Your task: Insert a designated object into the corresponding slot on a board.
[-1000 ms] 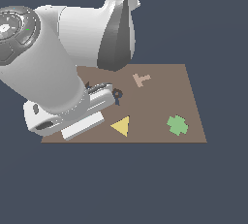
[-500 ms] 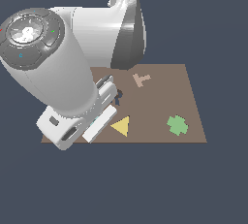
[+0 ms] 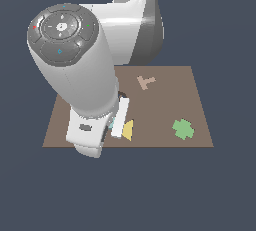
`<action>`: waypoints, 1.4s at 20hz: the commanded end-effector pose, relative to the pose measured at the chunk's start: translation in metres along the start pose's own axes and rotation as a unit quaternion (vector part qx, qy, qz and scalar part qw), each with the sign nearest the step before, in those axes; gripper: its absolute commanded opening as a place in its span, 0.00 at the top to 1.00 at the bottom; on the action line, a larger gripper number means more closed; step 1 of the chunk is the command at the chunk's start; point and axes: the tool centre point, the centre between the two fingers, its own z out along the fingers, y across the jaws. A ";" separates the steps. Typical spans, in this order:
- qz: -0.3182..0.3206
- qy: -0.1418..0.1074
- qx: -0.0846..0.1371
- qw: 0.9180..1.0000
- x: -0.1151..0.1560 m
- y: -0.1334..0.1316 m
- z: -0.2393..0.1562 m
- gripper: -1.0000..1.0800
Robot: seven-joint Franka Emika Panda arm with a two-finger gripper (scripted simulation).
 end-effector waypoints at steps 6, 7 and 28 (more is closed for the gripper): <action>-0.171 0.000 0.000 0.985 0.017 -0.016 -0.001 1.00; -0.193 0.000 0.000 0.981 0.018 -0.019 -0.001 1.00; -0.570 0.000 0.000 0.821 0.025 -0.075 -0.003 1.00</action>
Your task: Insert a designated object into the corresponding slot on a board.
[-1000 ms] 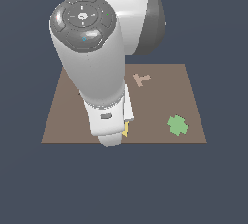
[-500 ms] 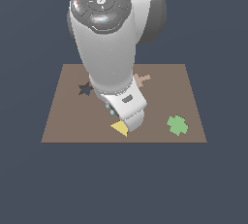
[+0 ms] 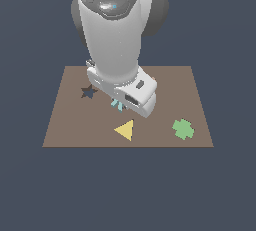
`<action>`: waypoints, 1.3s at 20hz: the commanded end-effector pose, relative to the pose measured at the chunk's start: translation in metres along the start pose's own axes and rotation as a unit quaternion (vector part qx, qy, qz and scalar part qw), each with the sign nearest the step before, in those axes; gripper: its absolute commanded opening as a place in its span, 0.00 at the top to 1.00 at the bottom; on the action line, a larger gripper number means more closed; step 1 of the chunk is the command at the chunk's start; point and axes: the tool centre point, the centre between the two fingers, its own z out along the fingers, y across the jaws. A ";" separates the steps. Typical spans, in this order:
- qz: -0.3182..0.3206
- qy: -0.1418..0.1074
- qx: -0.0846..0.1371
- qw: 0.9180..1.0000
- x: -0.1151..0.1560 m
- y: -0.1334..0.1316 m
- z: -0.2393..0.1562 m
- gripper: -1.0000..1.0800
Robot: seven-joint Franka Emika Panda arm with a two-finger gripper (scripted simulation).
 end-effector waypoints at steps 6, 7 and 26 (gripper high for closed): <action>-0.086 0.000 0.000 0.996 0.009 -0.008 0.000 1.00; -0.094 0.000 0.000 0.996 0.009 -0.009 0.000 1.00; -0.135 0.000 0.001 0.991 0.012 -0.015 0.008 1.00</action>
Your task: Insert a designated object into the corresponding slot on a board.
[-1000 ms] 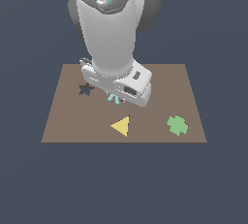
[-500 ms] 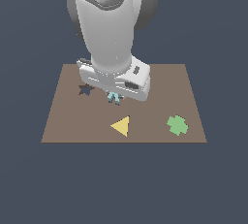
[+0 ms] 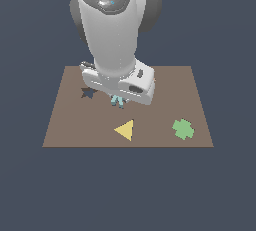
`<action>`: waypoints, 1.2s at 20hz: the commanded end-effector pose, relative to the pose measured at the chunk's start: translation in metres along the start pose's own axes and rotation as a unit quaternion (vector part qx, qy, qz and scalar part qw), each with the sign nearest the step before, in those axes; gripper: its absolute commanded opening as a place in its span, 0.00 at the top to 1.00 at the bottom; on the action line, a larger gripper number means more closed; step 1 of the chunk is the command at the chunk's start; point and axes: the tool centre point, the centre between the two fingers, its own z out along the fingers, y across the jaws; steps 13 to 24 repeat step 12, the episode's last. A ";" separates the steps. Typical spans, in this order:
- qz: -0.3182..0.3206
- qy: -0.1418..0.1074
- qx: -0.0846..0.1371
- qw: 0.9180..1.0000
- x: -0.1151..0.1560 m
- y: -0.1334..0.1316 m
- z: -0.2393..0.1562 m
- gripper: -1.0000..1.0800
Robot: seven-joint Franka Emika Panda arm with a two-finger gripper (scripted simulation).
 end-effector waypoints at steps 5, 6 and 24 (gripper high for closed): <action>0.000 0.000 0.000 1.000 0.000 0.000 0.005 0.04; 0.000 0.000 0.000 1.000 0.000 0.000 0.005 0.04; 0.000 0.000 0.000 1.000 0.000 0.000 0.005 0.04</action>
